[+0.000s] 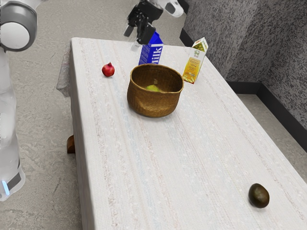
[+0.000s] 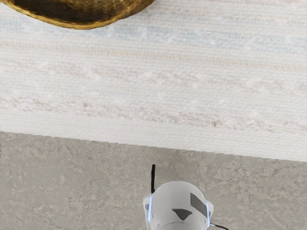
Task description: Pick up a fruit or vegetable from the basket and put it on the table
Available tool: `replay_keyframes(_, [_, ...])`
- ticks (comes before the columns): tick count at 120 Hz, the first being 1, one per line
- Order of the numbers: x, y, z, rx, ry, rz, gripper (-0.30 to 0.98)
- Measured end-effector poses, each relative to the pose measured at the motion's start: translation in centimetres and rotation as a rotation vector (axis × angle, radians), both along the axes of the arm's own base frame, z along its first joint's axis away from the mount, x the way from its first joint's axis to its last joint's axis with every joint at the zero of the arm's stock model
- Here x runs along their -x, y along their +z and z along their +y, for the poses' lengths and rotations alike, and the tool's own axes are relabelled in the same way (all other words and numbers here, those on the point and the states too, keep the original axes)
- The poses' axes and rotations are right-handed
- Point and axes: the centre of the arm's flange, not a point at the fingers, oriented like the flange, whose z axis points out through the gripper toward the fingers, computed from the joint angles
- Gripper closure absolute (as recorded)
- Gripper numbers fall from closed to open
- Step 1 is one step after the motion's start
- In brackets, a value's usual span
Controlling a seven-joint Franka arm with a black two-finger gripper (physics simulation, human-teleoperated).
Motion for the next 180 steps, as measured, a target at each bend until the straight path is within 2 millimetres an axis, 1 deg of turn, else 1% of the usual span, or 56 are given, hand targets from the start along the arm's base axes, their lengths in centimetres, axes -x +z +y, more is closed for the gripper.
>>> replay_keyframes(12, [-1.9, 0.4, 2.5, -0.023, 0.023, -0.149, 0.00])
replay_keyframes(21, [-2.6, 1.0, 3.3, -0.036, 0.022, -0.225, 0.00])
replay_keyframes(29, [-3.1, 1.5, 3.1, -0.042, 0.007, -0.272, 0.00])
replay_keyframes(40, [-3.5, 1.9, 1.5, -0.026, -0.040, -0.313, 0.00])
replay_keyframes(46, [-3.1, 0.9, 0.5, -0.011, -0.070, -0.305, 0.00])
replay_keyframes(51, [-2.0, -0.5, 0.3, 0.001, -0.086, -0.295, 0.00])
replay_keyframes(53, [-1.6, -1.3, 0.7, 0.005, -0.086, -0.291, 0.00])
replay_keyframes(61, [-1.1, -4.7, 3.5, 0.024, -0.064, -0.276, 0.00])
replay_keyframes(66, [-1.1, -5.8, 4.5, 0.028, -0.068, -0.287, 0.00])
replay_keyframes(68, [-1.2, -6.0, 4.8, 0.027, -0.075, -0.297, 0.00])
replay_keyframes(74, [-1.8, -5.3, 5.3, 0.019, -0.101, -0.344, 0.00])
replay_keyframes(84, [-4.7, -4.2, 5.8, 0.004, -0.159, -0.401, 0.00])
replay_keyframes(89, [-5.6, -3.5, 6.0, -0.004, -0.184, -0.421, 0.00])
replay_keyframes(92, [-6.0, -3.6, 6.4, -0.005, -0.193, -0.424, 0.00])
replay_keyframes(98, [-6.5, -4.6, 7.4, 0.000, -0.202, -0.410, 0.00])
replay_keyframes(104, [-6.7, -6.5, 8.4, 0.013, -0.206, -0.383, 0.00])
replay_keyframes(110, [-6.4, -8.6, 9.3, 0.030, -0.209, -0.364, 0.00])
replay_keyframes(117, [-6.0, -10.2, 10.6, 0.038, -0.207, -0.366, 0.00])
replay_keyframes(122, [-5.8, -10.9, 11.7, 0.038, -0.207, -0.376, 0.00])
replay_keyframes(129, [-5.7, -11.2, 13.3, 0.033, -0.208, -0.399, 0.00])
replay_keyframes(136, [-6.1, -11.8, 14.8, 0.034, -0.210, -0.413, 0.00])
replay_keyframes(141, [-6.3, -12.2, 15.5, 0.034, -0.218, -0.419, 0.00])
replay_keyframes(148, [-6.8, -12.8, 15.9, 0.036, -0.235, -0.423, 0.00])
replay_keyframes(156, [-7.3, -13.6, 16.0, 0.042, -0.260, -0.421, 0.00])
replay_keyframes(172, [-7.9, -14.1, 15.3, 0.050, -0.317, -0.425, 0.00])
replay_keyframes(180, [-8.4, -14.8, 14.9, 0.057, -0.343, -0.417, 0.00])
